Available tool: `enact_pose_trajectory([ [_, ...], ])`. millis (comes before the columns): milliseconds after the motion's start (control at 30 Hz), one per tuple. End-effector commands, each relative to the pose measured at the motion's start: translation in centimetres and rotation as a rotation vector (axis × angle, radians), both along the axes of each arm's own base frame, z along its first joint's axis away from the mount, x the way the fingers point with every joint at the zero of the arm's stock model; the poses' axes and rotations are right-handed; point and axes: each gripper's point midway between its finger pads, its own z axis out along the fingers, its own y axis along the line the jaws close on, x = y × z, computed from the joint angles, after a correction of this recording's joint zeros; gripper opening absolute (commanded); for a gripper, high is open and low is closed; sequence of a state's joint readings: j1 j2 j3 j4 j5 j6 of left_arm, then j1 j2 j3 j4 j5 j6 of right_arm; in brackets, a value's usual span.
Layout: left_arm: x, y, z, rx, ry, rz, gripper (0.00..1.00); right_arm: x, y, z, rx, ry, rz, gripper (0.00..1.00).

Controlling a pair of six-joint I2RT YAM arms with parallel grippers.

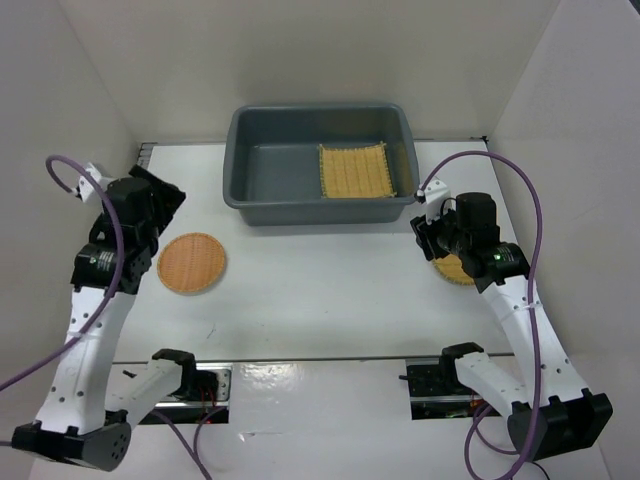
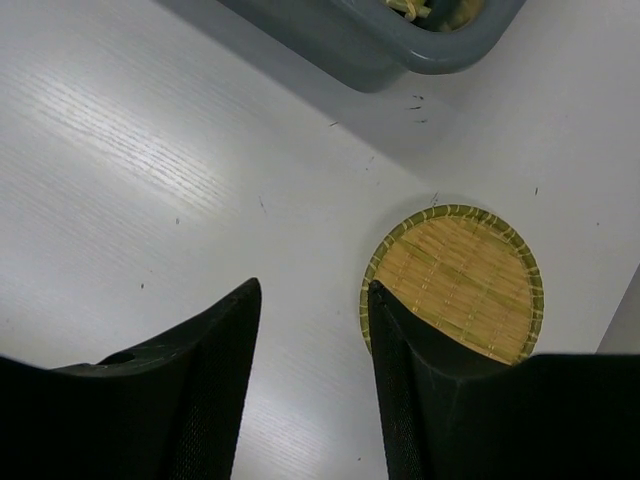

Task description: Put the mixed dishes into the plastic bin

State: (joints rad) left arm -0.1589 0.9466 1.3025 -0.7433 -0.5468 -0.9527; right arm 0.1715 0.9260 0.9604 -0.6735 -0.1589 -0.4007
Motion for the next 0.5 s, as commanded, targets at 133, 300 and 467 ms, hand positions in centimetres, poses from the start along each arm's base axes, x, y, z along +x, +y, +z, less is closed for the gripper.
enact_pose_trajectory([
  [133,-1.3,0.3,-13.3,-0.393,0.180,0.133,0.99,0.1,0.1,0.7,0.009,-0.030,0.010,0.55],
  [300,-3.7,-1.5,-22.6,-0.742,0.294,0.256,0.99,0.2,0.1,0.4,0.007,-0.020,0.010,0.56],
  [467,-3.3,-1.3,-24.1,-0.806,0.224,0.294,0.99,0.3,0.1,0.2,0.006,-0.011,0.010,0.56],
])
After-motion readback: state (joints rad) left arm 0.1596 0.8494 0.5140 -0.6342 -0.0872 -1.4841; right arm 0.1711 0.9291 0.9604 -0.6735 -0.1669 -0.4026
